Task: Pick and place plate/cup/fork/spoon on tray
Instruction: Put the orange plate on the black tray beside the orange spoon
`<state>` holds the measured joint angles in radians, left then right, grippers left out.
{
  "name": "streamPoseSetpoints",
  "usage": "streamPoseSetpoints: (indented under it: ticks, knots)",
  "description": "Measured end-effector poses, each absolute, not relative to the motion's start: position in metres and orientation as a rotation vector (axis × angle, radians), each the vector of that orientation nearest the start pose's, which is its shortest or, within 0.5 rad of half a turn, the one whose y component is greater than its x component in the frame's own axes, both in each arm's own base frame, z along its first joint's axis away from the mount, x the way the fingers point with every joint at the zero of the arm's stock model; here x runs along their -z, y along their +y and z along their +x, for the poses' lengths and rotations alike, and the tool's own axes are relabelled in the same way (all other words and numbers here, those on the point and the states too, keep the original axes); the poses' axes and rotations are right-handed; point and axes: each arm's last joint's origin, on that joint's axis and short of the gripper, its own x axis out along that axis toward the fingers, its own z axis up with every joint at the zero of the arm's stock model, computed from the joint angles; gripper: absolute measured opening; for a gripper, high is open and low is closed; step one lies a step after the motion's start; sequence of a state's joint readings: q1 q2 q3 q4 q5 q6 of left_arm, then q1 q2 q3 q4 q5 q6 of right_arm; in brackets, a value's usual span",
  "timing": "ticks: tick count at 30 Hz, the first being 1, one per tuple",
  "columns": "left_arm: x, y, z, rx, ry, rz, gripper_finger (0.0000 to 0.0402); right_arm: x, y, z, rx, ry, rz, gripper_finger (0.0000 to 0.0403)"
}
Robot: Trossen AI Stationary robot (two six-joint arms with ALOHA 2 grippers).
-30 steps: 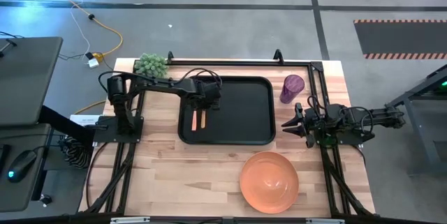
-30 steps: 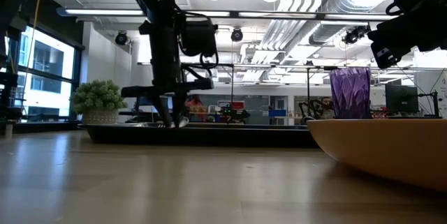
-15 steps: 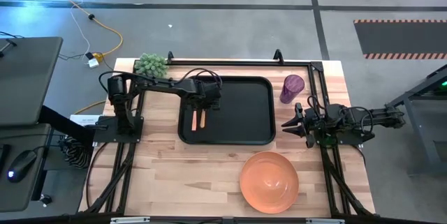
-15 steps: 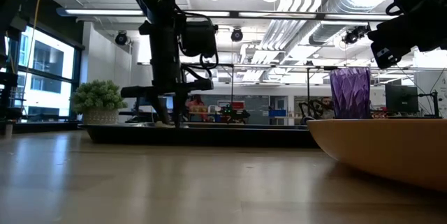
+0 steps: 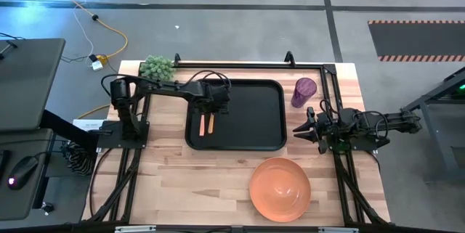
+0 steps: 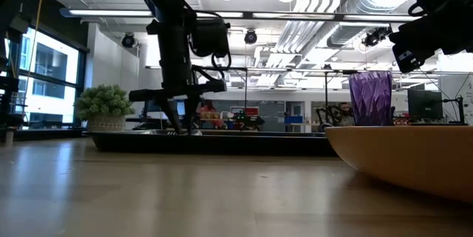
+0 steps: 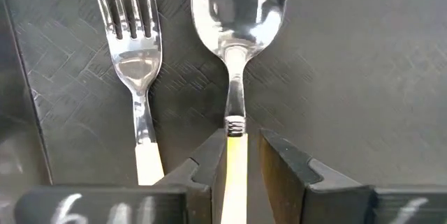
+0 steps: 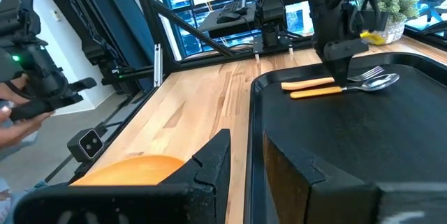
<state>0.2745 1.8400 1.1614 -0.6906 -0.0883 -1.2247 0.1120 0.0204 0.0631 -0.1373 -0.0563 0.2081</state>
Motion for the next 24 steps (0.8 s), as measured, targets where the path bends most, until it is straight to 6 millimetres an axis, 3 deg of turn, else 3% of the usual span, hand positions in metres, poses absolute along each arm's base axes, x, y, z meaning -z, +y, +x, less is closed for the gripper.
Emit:
streamPoseSetpoints:
  ticks: [7,24]
  knots:
    - [-0.176,0.083,0.325,-1.023,0.976,-1.063,0.0076,-0.170,0.012,0.094,-0.158,0.112,0.205,0.0079]
    - [-0.193,0.004,0.360,-0.538,0.866,-0.772,0.0076,-0.170,0.012,0.094,-0.158,0.112,0.205,0.0079]
